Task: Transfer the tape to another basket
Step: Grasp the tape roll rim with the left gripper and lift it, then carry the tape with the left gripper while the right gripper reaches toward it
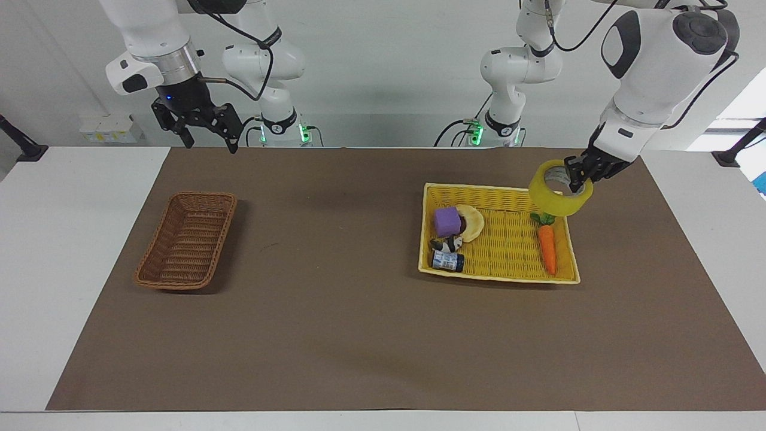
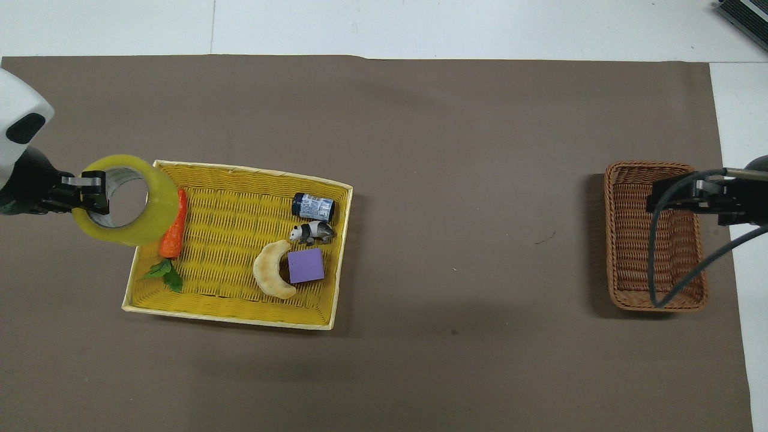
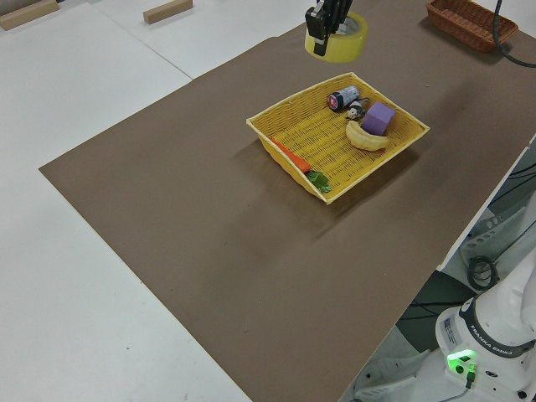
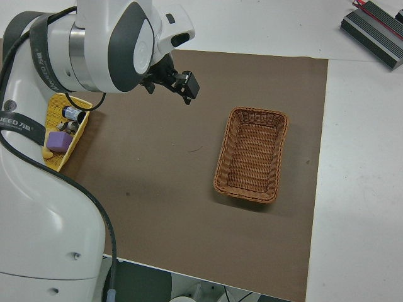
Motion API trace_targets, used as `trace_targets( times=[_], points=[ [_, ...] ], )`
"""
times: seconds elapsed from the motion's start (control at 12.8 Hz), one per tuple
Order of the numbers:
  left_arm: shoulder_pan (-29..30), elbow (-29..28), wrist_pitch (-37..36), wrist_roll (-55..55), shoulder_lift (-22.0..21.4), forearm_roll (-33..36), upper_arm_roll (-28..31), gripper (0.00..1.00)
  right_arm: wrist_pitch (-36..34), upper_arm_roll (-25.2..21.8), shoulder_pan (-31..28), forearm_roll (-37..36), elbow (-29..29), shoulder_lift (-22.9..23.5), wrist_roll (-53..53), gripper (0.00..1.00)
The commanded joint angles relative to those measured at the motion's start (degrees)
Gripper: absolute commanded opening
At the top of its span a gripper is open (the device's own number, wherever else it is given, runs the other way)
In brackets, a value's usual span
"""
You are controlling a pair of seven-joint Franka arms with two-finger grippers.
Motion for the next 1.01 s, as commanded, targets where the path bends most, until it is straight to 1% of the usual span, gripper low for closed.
trace_targets(
  times=[0.0,0.16,0.31,0.39,0.55,0.7,0.78,0.94],
  points=[
    [0.0,-4.3,2.0,0.1,-2.8,-0.3,0.1,0.0,1.9,-0.2,-0.7,0.5,-1.1,-0.3,-4.9,1.0],
    [-0.9,-5.6,4.8,-0.2,-2.5,-2.0,-0.1,0.0,4.6,-0.1,-2.1,2.2,-1.9,0.5,-10.0,1.0],
    [-2.3,-7.2,8.4,-0.3,-2.2,-6.2,-0.1,0.0,8.4,0.2,-1.2,6.9,-2.4,2.2,-11.5,1.0],
    [-3.7,-7.9,10.5,-0.4,-2.2,-7.9,-0.1,0.0,10.9,0.4,-0.2,9.9,-2.4,3.9,-11.8,1.0],
    [-7.4,-8.2,13.6,-3.2,-2.0,-10.6,-0.1,0.0,15.5,0.7,4.2,14.0,-2.0,6.8,-10.9,1.0],
    [-12.1,-8.5,16.6,-6.2,-1.6,-12.2,-0.2,0.0,17.1,0.7,6.7,17.3,-2.0,8.3,-8.5,1.0],
    [-14.2,-9.4,18.9,-6.3,-1.4,-13.8,-0.2,0.0,17.9,0.7,7.4,19.7,-2.1,8.8,-7.6,1.0],
    [-18.1,-11.5,26.3,-6.4,0.5,-16.8,-0.2,0.0,20.8,0.7,9.6,24.2,-2.2,10.1,-4.8,1.0]
  ],
)
